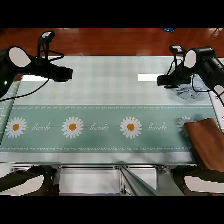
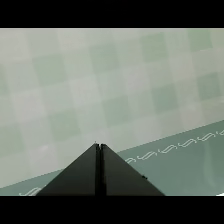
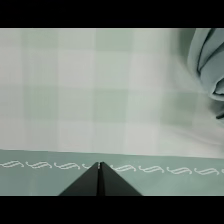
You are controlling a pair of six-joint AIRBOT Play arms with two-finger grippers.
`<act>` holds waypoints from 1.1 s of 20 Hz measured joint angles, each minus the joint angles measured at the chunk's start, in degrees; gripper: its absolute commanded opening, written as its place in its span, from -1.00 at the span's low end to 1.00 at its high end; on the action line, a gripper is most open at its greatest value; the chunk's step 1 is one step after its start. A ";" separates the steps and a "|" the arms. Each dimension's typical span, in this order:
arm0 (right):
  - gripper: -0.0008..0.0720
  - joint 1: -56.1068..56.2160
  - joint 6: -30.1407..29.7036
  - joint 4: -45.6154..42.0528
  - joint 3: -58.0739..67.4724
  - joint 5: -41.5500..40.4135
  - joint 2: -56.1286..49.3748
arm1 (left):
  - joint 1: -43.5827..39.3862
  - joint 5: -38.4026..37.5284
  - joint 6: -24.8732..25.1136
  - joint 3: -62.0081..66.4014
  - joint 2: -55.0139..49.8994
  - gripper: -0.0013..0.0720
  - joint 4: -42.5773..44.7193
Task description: Fold the shirts.
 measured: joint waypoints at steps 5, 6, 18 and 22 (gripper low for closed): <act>-0.65 0.00 0.00 -0.46 0.00 -2.23 0.00 | 0.00 0.28 0.00 0.00 -0.11 -0.82 0.00; 0.03 0.00 0.02 -1.38 0.00 -4.17 0.00 | 0.00 1.36 0.02 0.00 -0.26 -0.30 0.00; 0.16 -15.37 14.88 -23.56 0.02 -25.38 -7.72 | 2.73 19.56 -0.20 -0.02 -3.61 0.42 0.22; -0.05 -19.89 10.51 -14.47 0.04 -26.29 -13.81 | 3.80 19.41 -1.18 -0.02 -3.82 0.42 0.15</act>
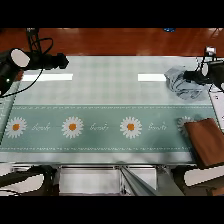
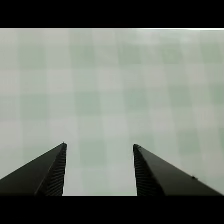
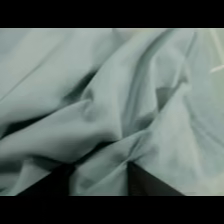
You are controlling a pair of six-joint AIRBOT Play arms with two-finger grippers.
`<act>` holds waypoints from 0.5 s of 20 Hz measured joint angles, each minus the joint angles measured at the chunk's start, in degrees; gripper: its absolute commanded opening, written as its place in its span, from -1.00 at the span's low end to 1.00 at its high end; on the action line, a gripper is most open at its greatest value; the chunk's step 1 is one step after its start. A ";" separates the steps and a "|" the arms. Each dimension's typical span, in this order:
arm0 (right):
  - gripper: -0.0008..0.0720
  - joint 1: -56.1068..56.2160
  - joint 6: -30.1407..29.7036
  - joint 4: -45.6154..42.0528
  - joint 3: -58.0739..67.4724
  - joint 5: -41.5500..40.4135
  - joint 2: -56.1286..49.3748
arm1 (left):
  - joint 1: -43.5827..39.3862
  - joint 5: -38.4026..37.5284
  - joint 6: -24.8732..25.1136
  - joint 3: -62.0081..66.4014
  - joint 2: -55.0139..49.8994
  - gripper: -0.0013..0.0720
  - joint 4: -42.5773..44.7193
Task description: Fold the shirts.
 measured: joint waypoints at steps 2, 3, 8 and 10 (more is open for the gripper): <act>-0.76 -0.57 -1.77 2.84 0.02 -0.07 -1.44 | 0.28 -1.46 -0.81 0.02 0.07 0.42 -0.02; -0.90 -0.96 -4.15 5.79 0.07 0.52 -2.38 | 0.94 -3.54 -1.31 0.22 0.42 0.42 -0.15; -0.90 -1.33 -15.41 17.66 1.68 7.08 -0.90 | 6.84 -14.91 -2.05 1.46 5.44 0.42 -0.11; -0.90 -1.33 -19.32 23.06 4.24 7.63 2.10 | 9.81 -20.15 -2.05 0.92 9.44 0.42 -0.07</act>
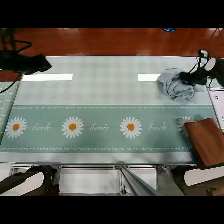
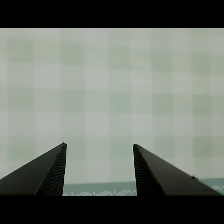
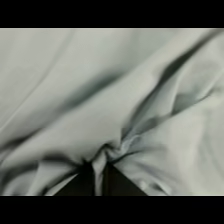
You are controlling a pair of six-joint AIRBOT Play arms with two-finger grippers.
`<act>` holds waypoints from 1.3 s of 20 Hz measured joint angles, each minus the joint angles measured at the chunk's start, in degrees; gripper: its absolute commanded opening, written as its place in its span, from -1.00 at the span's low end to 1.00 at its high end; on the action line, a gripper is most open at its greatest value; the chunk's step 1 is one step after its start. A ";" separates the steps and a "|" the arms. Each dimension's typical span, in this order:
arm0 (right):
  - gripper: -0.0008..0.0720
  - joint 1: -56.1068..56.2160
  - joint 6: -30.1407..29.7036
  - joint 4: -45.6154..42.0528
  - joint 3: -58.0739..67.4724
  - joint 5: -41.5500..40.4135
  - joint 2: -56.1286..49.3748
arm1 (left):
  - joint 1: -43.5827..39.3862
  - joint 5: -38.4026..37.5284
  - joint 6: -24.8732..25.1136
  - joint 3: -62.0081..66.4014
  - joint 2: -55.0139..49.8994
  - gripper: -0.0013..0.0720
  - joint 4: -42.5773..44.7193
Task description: Fold the shirts.
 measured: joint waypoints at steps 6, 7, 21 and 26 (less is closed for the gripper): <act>-0.90 3.37 -8.66 11.67 14.34 1.44 12.31 | 3.63 -6.73 0.50 -13.20 18.03 0.42 -4.59; -0.90 4.61 -9.60 12.46 17.42 1.55 14.23 | 3.78 -6.67 0.52 -16.15 21.44 0.42 -6.05; -0.90 28.98 -11.43 14.75 34.62 7.30 24.92 | 4.20 -4.15 0.52 -38.51 42.82 0.42 -11.91; -0.90 41.48 -7.28 14.93 19.54 14.43 24.81 | 4.24 -0.63 0.68 -39.06 43.04 0.42 -12.07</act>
